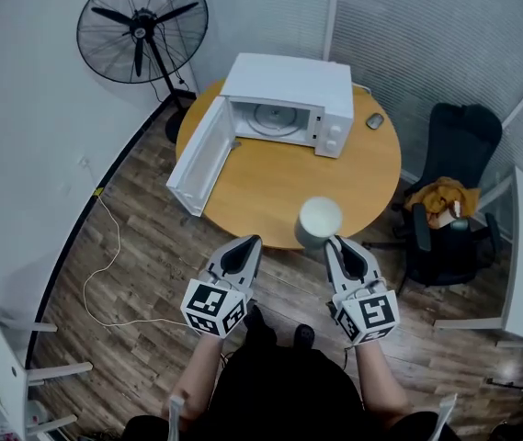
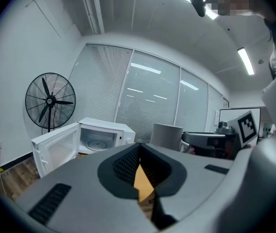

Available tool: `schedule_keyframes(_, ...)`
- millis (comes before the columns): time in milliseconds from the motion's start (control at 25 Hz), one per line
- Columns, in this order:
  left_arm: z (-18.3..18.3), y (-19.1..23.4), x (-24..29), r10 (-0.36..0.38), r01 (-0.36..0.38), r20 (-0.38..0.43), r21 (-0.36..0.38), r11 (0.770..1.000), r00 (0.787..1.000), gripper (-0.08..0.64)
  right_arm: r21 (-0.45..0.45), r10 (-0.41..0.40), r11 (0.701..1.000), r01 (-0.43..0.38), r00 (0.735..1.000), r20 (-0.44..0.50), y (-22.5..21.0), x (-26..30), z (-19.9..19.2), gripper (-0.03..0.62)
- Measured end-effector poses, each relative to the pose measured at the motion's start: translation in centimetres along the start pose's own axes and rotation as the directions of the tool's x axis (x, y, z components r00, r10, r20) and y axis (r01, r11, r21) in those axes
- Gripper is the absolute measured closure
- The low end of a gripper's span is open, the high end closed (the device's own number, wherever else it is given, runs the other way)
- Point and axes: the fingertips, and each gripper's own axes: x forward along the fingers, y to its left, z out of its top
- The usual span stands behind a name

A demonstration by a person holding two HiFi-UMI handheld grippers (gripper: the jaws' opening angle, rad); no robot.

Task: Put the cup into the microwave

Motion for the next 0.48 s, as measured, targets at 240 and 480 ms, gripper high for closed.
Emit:
schedule_keyframes(240, 0.9, 3.7, 0.7, -0.058, 0.058, -0.004, 0.005, 0.998, 0.998, 0.565, 0.002, -0.056, 0.998, 0.056, 0.998, -0.003, 1.2, 3.3, 0.4, 0.535)
schedule_keyframes(480, 1.0, 6.7, 0.9, -0.098, 0.098, -0.003, -0.004, 0.995, 0.995, 0.565, -0.003, -0.108, 0.994, 0.108, 0.994, -0.016, 2.4, 5.7, -0.1, 0.535)
